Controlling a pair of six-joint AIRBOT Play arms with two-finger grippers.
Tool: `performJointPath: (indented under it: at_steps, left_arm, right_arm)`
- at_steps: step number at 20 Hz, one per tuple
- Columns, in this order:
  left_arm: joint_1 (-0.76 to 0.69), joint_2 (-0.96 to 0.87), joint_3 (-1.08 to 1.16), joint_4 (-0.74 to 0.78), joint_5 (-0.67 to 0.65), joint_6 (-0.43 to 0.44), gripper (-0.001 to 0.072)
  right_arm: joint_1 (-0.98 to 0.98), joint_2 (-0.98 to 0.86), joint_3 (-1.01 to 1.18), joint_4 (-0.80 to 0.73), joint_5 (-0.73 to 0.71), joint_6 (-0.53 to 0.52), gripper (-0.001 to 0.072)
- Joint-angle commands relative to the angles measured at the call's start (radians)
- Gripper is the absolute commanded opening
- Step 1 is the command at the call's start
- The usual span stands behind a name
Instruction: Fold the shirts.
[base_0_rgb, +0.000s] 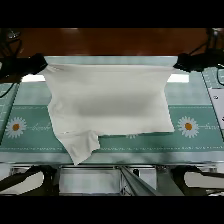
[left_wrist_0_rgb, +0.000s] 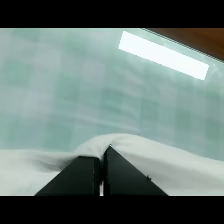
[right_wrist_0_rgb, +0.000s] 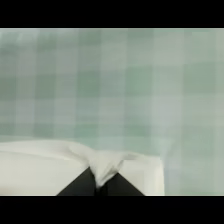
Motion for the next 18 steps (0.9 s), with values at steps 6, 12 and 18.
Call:
performJointPath:
  at_steps: [6,12,18]
  left_arm:
    - [0.015,-0.138,0.093,-0.064,-0.158,0.026,0.0027]
    - [0.039,-0.109,0.026,0.056,-0.509,0.163,0.0027]
    - [0.035,-0.152,-0.093,0.059,-0.591,0.157,0.0701]
  right_arm:
    - [-0.018,-0.274,0.246,0.032,0.161,0.069,0.0022]
    - [-0.028,-0.274,0.134,-0.083,0.437,0.005,0.0022]
    - [-0.031,-0.264,0.007,-0.053,0.406,0.049,0.0646]
